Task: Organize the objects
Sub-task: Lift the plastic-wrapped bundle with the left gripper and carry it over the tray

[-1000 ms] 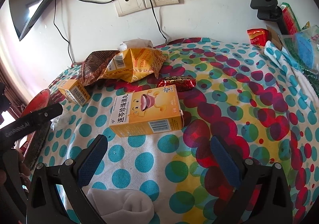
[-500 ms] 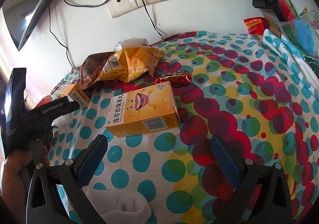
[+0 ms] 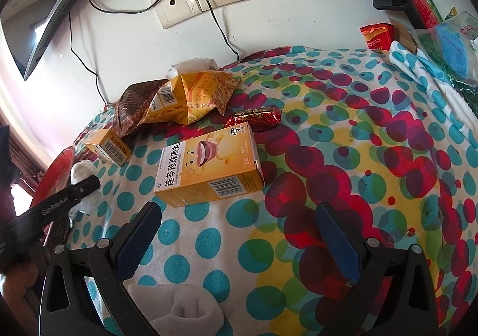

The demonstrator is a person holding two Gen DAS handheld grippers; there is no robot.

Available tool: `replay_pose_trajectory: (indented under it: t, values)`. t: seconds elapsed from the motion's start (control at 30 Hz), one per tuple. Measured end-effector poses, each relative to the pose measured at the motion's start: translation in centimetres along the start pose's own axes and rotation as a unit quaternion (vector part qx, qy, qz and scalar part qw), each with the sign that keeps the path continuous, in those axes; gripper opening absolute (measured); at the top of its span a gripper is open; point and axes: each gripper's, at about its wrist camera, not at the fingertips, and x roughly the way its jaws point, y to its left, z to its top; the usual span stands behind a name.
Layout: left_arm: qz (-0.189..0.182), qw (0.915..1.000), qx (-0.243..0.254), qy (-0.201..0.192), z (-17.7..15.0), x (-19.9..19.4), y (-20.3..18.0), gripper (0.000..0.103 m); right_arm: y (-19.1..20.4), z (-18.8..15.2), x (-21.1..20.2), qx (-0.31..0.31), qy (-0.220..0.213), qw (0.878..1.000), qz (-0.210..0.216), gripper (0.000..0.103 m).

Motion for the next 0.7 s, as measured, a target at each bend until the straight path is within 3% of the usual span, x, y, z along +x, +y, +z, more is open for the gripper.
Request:
replay_pose_trajectory:
  t: [0.2,0.37,0.7]
  values:
    - [0.009,1.0000,0.002,0.002,0.5,-0.5,0.0,0.031,0.0,0.0,0.0,-0.002,0.002,1.000,0.000,0.103]
    - [0.024,0.9992,0.012,-0.029,1.4,-3.0,1.3,0.031,0.3,0.0,0.2,-0.005,0.002,1.000,-0.008,0.103]
    - [0.092,0.9946,-0.035,-0.033,1.9,-5.3,10.5,0.031,1.6,0.0,0.4,-0.033,0.003,0.999,-0.041,0.103]
